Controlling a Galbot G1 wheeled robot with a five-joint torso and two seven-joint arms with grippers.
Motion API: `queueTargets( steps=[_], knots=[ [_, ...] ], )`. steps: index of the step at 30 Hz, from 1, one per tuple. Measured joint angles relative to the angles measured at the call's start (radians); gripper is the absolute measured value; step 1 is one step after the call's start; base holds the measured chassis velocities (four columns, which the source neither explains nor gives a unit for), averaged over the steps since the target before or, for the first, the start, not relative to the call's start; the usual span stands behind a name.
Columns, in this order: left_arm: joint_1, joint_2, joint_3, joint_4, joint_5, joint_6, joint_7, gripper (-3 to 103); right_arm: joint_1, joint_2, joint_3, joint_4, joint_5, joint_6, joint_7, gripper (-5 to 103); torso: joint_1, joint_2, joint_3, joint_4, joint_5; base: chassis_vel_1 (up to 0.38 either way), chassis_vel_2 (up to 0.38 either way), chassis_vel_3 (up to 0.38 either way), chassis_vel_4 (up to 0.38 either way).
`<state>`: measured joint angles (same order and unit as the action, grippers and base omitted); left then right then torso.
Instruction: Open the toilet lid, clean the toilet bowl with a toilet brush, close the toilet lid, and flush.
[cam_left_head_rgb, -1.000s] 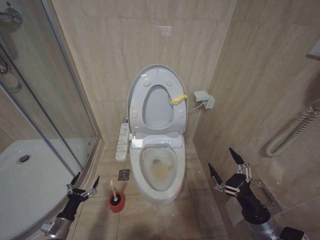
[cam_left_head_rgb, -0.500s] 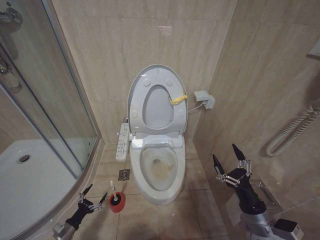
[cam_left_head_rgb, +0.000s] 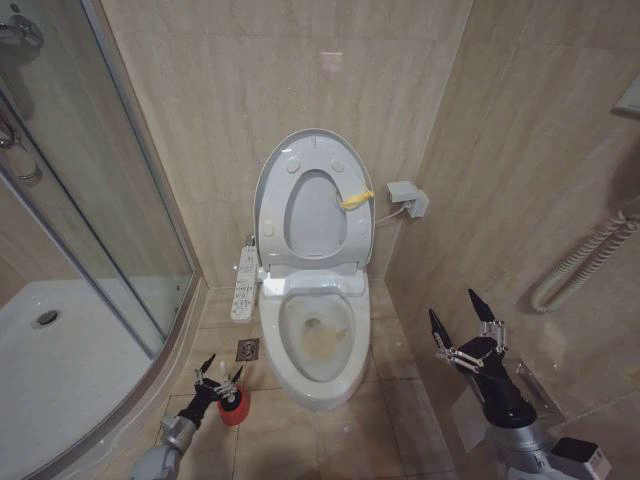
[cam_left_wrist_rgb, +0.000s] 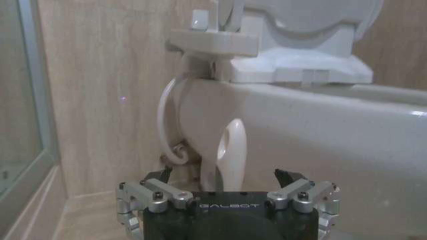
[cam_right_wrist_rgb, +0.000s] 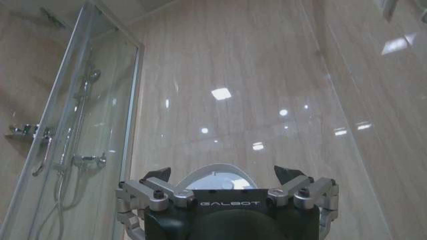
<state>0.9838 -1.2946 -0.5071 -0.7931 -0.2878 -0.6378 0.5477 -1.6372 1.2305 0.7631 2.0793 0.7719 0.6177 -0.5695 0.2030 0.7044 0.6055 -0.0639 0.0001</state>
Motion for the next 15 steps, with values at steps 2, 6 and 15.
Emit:
queueTargets(
  steps=[2,6,15],
  knots=[
    [0.006,0.000,-0.003,-0.002,0.007,0.005,-0.010,100,0.005,-0.004,0.000,-0.005,0.002,0.001,0.000,100,0.000,0.000,0.000,-0.0001,0.0001,0.000,0.000,0.000,0.000],
    [0.027,0.009,-0.005,-0.017,0.005,0.014,-0.022,100,0.030,-0.011,0.000,-0.031,0.002,0.007,-0.003,100,0.000,0.000,0.000,0.0005,0.0001,0.000,0.000,0.000,0.000],
    [0.037,-0.006,-0.005,-0.032,-0.005,0.020,-0.023,100,0.056,-0.023,-0.016,-0.053,0.001,0.009,-0.007,100,0.000,0.000,0.000,-0.0003,0.0000,0.000,0.000,0.000,0.000]
  ],
)
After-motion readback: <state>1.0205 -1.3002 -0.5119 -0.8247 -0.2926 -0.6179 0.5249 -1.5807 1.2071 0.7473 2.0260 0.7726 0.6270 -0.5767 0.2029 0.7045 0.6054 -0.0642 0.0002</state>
